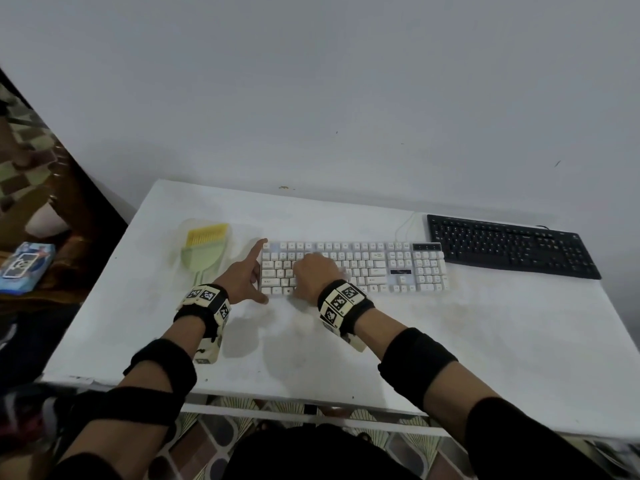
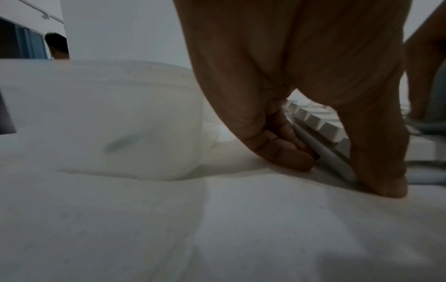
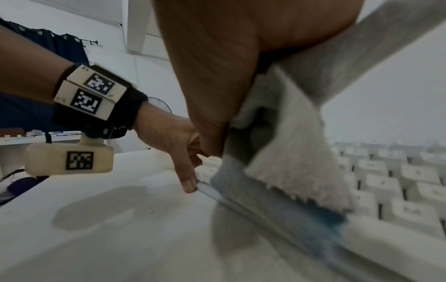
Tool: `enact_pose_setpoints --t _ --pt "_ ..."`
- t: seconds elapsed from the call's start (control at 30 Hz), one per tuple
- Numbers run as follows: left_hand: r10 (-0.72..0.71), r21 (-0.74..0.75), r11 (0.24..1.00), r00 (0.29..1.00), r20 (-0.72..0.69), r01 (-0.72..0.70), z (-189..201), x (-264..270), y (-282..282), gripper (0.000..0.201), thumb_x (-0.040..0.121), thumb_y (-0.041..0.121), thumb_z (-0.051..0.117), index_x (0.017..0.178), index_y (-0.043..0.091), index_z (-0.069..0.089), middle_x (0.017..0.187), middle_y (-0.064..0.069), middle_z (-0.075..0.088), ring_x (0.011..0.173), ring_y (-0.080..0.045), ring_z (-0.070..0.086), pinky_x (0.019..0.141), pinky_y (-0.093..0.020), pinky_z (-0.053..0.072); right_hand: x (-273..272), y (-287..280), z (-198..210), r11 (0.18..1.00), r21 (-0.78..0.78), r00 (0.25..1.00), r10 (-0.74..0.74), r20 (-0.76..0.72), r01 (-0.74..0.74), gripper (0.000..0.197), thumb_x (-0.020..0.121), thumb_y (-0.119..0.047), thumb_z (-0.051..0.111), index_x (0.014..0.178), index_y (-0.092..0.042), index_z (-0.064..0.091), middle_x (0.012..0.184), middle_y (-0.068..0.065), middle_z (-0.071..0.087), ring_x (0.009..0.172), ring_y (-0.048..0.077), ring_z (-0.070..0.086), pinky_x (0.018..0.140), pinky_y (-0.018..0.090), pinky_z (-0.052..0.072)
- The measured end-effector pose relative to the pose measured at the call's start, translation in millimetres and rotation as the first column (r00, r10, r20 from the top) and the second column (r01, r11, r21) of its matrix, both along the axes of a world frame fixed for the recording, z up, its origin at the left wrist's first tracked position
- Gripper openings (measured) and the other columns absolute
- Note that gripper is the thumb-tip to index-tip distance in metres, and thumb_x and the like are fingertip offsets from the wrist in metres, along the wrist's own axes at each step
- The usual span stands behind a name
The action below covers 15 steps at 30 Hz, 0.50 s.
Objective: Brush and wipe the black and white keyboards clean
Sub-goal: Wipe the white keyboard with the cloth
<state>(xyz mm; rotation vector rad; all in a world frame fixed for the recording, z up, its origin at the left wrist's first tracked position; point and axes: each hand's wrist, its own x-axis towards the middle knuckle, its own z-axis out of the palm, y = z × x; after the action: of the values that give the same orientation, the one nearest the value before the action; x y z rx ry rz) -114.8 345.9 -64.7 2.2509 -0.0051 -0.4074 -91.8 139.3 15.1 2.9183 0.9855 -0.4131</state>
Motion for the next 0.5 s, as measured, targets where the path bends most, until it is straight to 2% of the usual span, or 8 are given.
enact_pose_setpoints --t 0.07,0.17,0.23,0.3,0.37,0.43,0.5 --pt "0.003 -0.001 1.0 1.0 0.003 -0.003 -0.2 1.0 -0.8 0.141 0.066 0.004 0.095 0.163 0.035 -0.003 0.09 0.0 0.061 0.079 -0.015 0.061 0.073 -0.019 0.047 -0.9 5.6 -2.4 0.995 0.078 0.998 0.058 -0.004 -0.057 0.013 0.091 -0.024 0.063 0.093 -0.011 0.063 0.093 0.008 0.062 0.098 0.028 0.061 0.072 0.039 0.05" --pt "0.01 0.005 1.0 1.0 0.007 -0.01 -0.9 0.6 -0.9 0.141 0.066 0.005 0.095 0.163 0.036 -0.003 0.089 -0.002 0.062 0.079 -0.017 0.061 0.072 -0.019 0.047 -1.8 6.5 -9.2 0.981 0.161 0.993 0.113 -0.036 -0.106 0.017 0.094 -0.028 0.06 0.098 -0.013 0.068 0.097 0.006 0.066 0.101 0.026 0.057 0.073 0.041 0.053" --pt "0.014 -0.001 1.0 1.0 0.009 -0.014 -1.6 0.4 -0.6 0.141 0.065 0.004 0.095 0.163 0.036 -0.002 0.092 -0.002 0.063 0.082 -0.017 0.063 0.073 -0.02 0.048 1.2 -3.9 -9.1 0.986 0.149 0.995 0.088 -0.053 -0.079 0.016 0.092 -0.029 0.062 0.095 -0.015 0.067 0.096 0.005 0.067 0.099 0.027 0.059 0.072 0.041 0.054" --pt "0.012 -0.003 1.0 1.0 0.006 -0.012 -1.7 1.2 -0.6 0.142 0.065 0.004 0.095 0.162 0.037 -0.003 0.095 -0.002 0.064 0.086 -0.018 0.064 0.076 -0.022 0.051 7.7 -22.3 -8.3 0.992 0.119 0.998 0.04 -0.055 -0.033 0.013 0.089 -0.028 0.062 0.09 -0.015 0.065 0.092 0.004 0.067 0.095 0.027 0.062 0.07 0.037 0.051" --pt "0.009 -0.005 1.0 1.0 -0.003 -0.009 -2.6 2.0 0.2 0.142 0.065 0.007 0.096 0.162 0.039 -0.004 0.097 -0.004 0.064 0.089 -0.021 0.064 0.08 -0.025 0.052 12.9 -43.3 -4.7 0.998 0.064 0.999 -0.021 -0.049 0.024 0.012 0.087 -0.026 0.063 0.086 -0.015 0.059 0.088 0.002 0.06 0.091 0.026 0.061 0.068 0.033 0.045" --pt "0.012 -0.004 1.0 1.0 -0.009 -0.012 -4.1 2.3 2.2 0.143 0.065 0.008 0.096 0.162 0.039 -0.004 0.098 -0.005 0.065 0.089 -0.022 0.063 0.081 -0.025 0.052 15.9 -58.0 1.3 0.998 0.0 0.997 -0.065 -0.036 0.065 0.015 0.087 -0.026 0.064 0.087 -0.015 0.054 0.09 0.004 0.054 0.085 0.024 0.056 0.069 0.033 0.045" --pt "0.013 -0.003 1.0 1.0 -0.008 -0.013 -4.8 2.8 2.3 0.143 0.064 0.009 0.097 0.162 0.04 -0.003 0.098 -0.006 0.065 0.089 -0.023 0.063 0.079 -0.024 0.051 15.8 -60.8 4.2 0.997 0.033 0.997 -0.071 -0.037 0.072 0.013 0.088 -0.024 0.062 0.084 -0.014 0.054 0.09 0.006 0.059 0.083 0.025 0.056 0.067 0.033 0.046"
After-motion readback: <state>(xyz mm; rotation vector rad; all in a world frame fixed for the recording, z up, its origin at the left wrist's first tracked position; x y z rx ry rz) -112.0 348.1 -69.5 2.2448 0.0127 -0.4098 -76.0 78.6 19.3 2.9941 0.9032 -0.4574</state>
